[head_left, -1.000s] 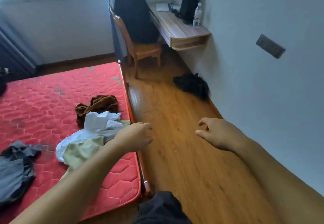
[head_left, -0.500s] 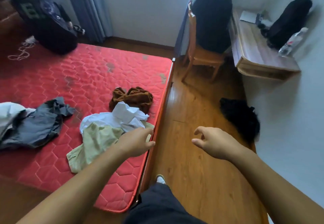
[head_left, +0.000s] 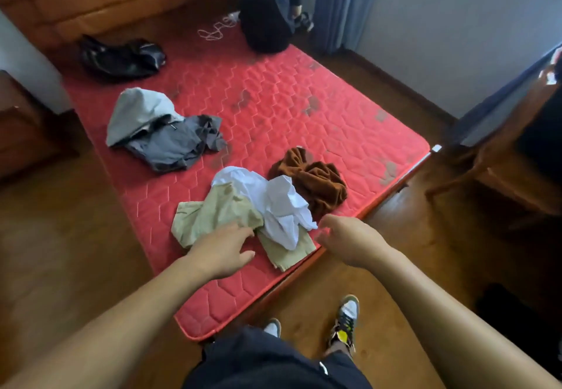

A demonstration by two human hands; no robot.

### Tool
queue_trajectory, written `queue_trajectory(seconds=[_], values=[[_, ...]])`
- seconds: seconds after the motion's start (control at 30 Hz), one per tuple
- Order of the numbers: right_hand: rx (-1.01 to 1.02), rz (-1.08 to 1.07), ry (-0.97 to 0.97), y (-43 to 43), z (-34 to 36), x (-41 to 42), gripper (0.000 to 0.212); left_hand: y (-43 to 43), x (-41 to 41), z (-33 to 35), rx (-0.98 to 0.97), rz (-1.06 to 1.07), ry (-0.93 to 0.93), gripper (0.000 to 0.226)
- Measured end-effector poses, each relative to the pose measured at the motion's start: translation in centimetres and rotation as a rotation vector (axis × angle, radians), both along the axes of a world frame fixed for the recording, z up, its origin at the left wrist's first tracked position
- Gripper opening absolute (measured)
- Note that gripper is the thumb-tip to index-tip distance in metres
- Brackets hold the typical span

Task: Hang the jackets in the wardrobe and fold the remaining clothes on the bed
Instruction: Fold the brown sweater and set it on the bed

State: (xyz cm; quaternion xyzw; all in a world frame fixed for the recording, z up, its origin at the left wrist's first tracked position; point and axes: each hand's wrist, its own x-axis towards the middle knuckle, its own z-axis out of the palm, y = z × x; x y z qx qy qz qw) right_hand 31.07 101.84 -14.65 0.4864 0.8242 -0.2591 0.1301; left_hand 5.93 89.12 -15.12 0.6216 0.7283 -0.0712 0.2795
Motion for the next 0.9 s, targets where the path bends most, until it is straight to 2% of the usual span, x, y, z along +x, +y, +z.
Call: queue_trajectory(seconds=[0.2,0.4,0.57,0.9], values=[[-0.038,0.267,0.005,8.4,-3.6,-0.6,0.039,1.7,4.1,-1.5,-0.038,0.307,0.000,0.048],[-0.045,0.430,0.005,14.8,-7.0,-1.6,0.041,3.6,8.1,-4.1,-0.109,0.499,-0.025,0.046],[-0.138,0.490,-0.083,17.3,-13.2,-3.9,0.042,6.6,7.7,-8.8,-0.142,0.556,-0.046,0.044],[-0.198,0.411,-0.187,20.7,-30.3,-7.1,0.045,12.6,6.3,-26.5,-0.337,0.488,-0.086,0.040]])
